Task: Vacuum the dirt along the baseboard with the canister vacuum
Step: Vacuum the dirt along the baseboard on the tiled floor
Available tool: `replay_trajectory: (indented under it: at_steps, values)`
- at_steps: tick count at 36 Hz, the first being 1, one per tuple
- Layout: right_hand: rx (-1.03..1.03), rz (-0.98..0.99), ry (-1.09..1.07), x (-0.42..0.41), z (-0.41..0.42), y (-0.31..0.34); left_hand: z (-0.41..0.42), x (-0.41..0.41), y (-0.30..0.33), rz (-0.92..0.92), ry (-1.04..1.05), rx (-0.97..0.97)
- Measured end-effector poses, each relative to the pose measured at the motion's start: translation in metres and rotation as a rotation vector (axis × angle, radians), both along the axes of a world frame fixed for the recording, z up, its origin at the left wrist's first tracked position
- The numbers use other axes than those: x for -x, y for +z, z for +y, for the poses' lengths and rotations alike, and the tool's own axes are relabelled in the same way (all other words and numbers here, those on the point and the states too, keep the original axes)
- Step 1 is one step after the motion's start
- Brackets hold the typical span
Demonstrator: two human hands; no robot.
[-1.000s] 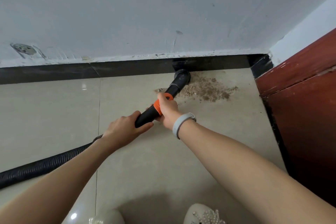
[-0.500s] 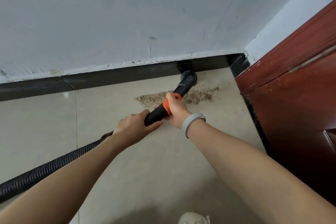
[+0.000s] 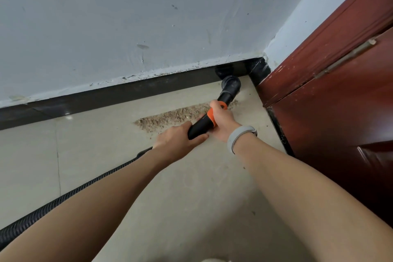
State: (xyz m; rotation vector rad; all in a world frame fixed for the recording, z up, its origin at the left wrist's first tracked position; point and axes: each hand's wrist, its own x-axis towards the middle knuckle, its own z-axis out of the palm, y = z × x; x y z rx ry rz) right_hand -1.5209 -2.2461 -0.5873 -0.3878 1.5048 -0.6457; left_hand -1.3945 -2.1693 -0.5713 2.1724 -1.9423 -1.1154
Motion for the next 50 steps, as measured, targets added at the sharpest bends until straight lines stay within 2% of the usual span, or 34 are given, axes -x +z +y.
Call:
replay_trajectory:
  at_steps: [13,38,50]
  values:
    - [0.007,0.075,-0.068,0.038,-0.012,0.018,-0.023,0.042,-0.006,0.1,-0.041,-0.021]
    - [-0.124,0.106,-0.236,0.047,0.111,0.024,0.077,0.037,-0.007,0.176,-0.258,-0.165]
    - [-0.118,0.154,-0.258,0.063,0.114,0.028,0.065,0.05,-0.001,0.265,-0.312,-0.239]
